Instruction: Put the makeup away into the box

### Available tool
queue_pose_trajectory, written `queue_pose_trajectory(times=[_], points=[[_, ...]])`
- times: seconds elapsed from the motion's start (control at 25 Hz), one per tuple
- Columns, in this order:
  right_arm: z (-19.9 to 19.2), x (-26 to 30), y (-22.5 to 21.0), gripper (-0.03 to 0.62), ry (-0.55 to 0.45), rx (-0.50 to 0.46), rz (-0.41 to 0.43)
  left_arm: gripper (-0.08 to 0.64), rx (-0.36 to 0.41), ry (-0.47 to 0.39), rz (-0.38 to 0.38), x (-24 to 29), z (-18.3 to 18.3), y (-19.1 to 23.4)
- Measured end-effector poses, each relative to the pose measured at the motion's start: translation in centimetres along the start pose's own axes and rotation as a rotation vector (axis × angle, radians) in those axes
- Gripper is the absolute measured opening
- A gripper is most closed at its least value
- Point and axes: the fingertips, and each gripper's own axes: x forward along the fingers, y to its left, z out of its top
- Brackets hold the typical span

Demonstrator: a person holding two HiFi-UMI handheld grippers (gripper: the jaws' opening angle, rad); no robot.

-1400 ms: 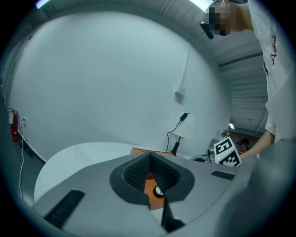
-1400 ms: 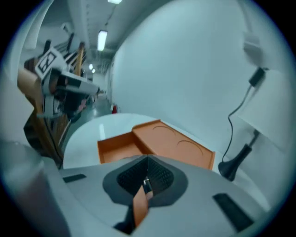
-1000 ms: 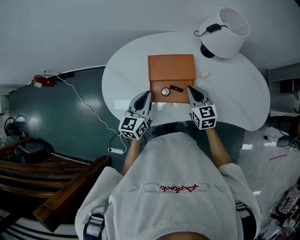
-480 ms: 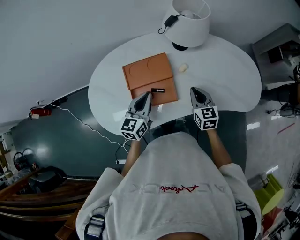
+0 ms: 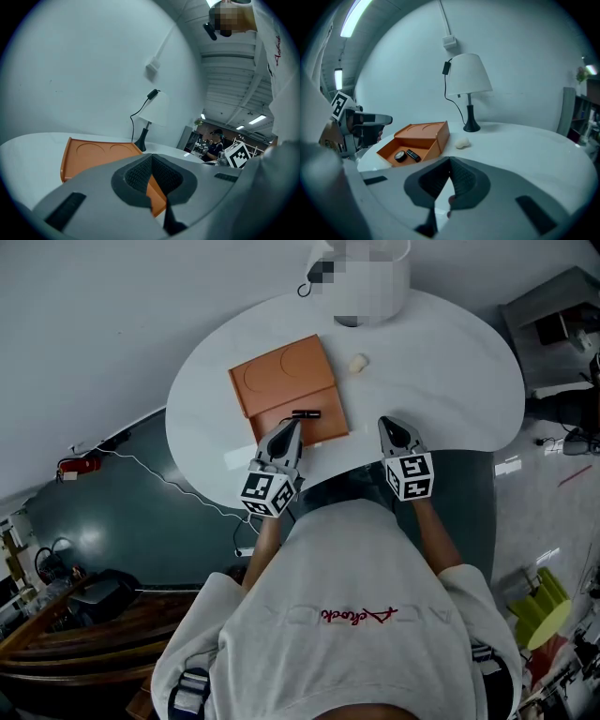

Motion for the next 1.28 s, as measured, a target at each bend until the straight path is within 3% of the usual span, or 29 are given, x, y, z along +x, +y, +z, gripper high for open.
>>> queue_pose_trajectory(times=[0.4,0.48,0.52,0.92,1.28], points=[[-0.9,2.9,-0.5,0.03,0.062,-0.01,0.035,0.009,-0.02,0.02,0.022,1.0,-0.4,1.7],[-0.9,3.9,-0.1,0.217,0.075,-0.02,0.073,0.009,-0.024,0.02,0.026,1.0,-0.3,2.0],[-0.9,4.3,0.0,0.237,0.08,-0.03,0.082,0.009,-0.026,0.02,0.028,1.0,-0.3,2.2],[-1.2,8.9,-0.5,0.262,0.166,-0.066,0.118,0.009,-0.046,0.01,0.045,0.9,0.3,3.2],[2.0,14.7,-3.6,0.284,0.22,-0.147,0.097,0.009,-0.065,-0.003,0.079,-0.4,0.3,3.9]])
